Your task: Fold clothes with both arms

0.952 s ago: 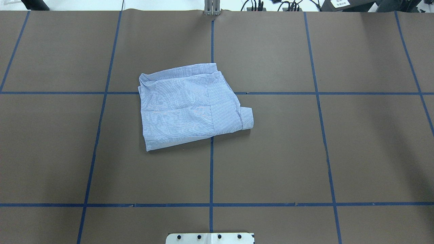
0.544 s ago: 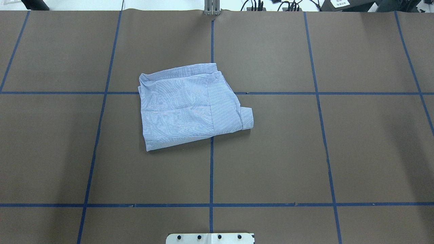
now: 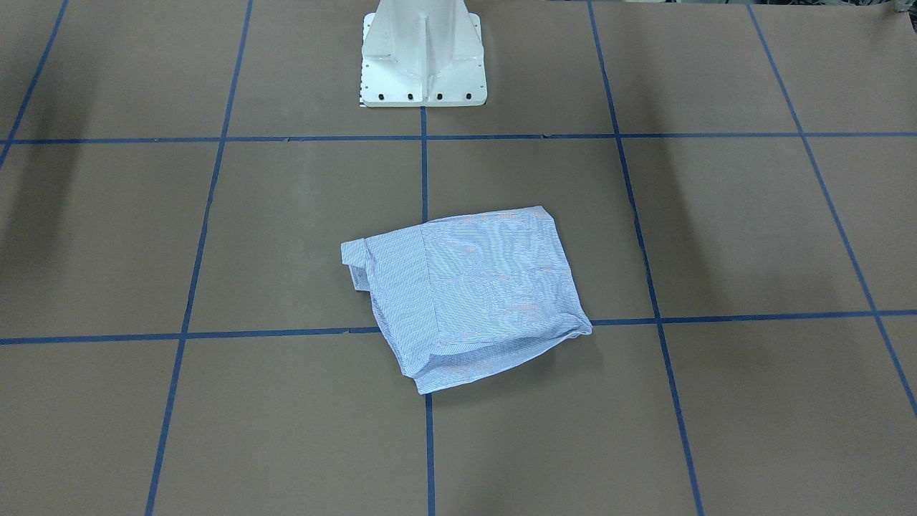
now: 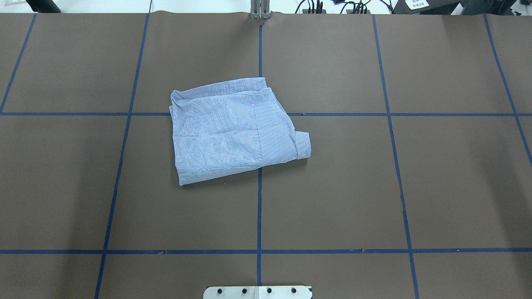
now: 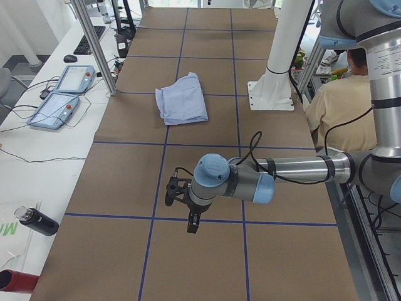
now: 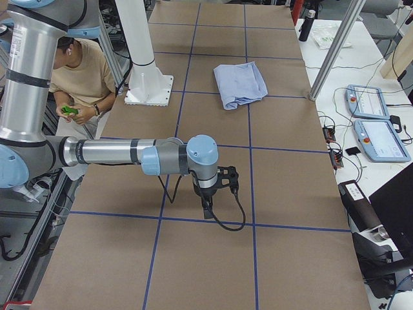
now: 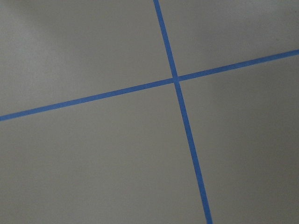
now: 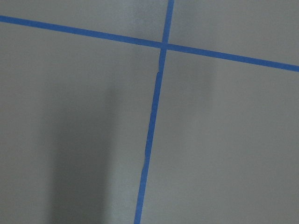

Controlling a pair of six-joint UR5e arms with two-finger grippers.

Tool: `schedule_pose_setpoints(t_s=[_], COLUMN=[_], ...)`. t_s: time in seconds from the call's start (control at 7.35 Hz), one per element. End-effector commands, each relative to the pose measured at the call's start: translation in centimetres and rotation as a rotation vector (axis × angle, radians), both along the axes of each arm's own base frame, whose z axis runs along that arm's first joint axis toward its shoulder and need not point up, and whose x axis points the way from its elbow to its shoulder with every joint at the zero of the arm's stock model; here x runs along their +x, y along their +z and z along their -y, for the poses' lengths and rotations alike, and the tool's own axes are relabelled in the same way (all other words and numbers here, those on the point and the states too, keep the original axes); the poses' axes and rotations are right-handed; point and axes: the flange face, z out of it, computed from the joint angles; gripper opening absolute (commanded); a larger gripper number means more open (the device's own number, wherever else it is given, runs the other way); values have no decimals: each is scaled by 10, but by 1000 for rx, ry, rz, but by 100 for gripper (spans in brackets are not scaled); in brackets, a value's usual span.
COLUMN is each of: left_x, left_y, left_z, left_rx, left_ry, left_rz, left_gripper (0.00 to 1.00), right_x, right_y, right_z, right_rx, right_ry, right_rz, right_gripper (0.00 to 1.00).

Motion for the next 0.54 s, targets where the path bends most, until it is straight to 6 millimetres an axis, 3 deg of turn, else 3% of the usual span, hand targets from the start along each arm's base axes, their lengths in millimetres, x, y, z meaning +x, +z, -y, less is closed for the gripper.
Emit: schedule_pose_setpoints(t_s=[0.0, 0.27, 0.41], left_x=[21, 72, 72], left_y=[-5, -52, -66], left_z=[7, 12, 7], left_rx=[-13, -58, -92], left_ry=[55, 176, 182], left_rz=[0, -1, 1], left_gripper=[100, 100, 100], right_x=[-1, -1, -1], right_y=[-4, -3, -3], right_z=[-4, -11, -12], right_rx=[2, 0, 2], right_ry=[-3, -3, -3], right_rz=[26, 26, 26], right_gripper=[100, 100, 100])
